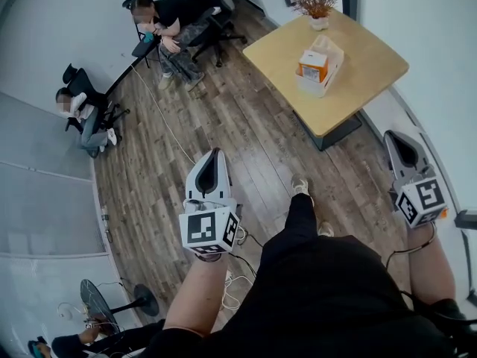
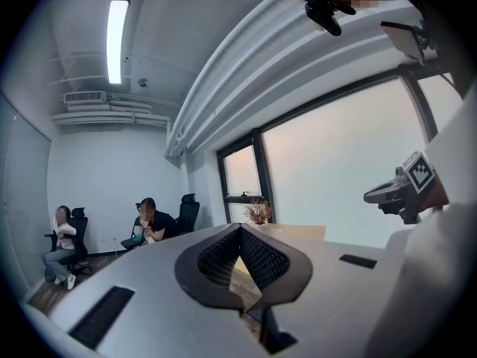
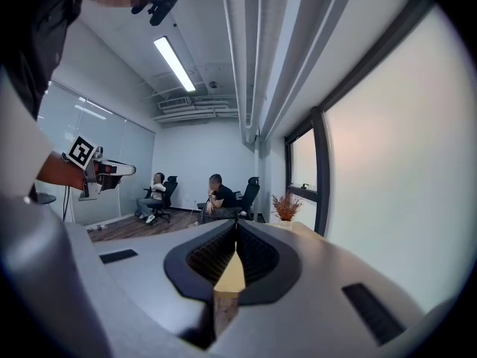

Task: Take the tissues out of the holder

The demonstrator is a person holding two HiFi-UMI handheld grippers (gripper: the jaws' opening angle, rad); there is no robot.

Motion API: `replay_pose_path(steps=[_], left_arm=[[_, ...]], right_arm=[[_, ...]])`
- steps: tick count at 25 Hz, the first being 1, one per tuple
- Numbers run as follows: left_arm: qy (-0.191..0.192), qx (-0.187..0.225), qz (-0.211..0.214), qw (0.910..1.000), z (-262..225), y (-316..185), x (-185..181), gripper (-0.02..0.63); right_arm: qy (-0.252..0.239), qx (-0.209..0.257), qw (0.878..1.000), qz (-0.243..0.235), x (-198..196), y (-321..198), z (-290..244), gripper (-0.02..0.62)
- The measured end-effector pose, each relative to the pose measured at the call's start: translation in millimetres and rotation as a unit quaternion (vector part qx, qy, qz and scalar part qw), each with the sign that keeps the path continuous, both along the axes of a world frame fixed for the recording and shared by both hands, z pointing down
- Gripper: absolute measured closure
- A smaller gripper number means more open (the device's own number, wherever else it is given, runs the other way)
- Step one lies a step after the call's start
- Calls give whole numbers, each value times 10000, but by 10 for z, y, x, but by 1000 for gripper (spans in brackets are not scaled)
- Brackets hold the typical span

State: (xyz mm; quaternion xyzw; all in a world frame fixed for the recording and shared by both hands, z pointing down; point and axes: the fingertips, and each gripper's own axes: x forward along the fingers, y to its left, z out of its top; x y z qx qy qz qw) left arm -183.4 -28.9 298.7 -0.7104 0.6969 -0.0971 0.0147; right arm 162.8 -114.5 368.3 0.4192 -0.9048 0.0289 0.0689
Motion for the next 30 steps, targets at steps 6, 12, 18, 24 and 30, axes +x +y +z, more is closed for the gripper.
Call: replay_pose_path(steps=[6,12,18,24,30], left_arm=[[159,94,226,9996,140,-768,-10,601],[238,121,495,9984,87,-1578,-135,601],[280,86,743,9968,31,-2328,-313,601],[208,88,1039,9943,154,-2936,-481,601],[320,-18,1393,9897,283,-3506,-544,601]], right_arm=[[105,-80,9994,330,41,-539,115,589],[214,-124,9982,539,-93,-1123,59,589],[290,-211,9967,724,-344,-1662,8,589],[441,-229,9975,498,-755,-2110,51,589],[569,-375,9957,628,-1020,-2552,150,589]])
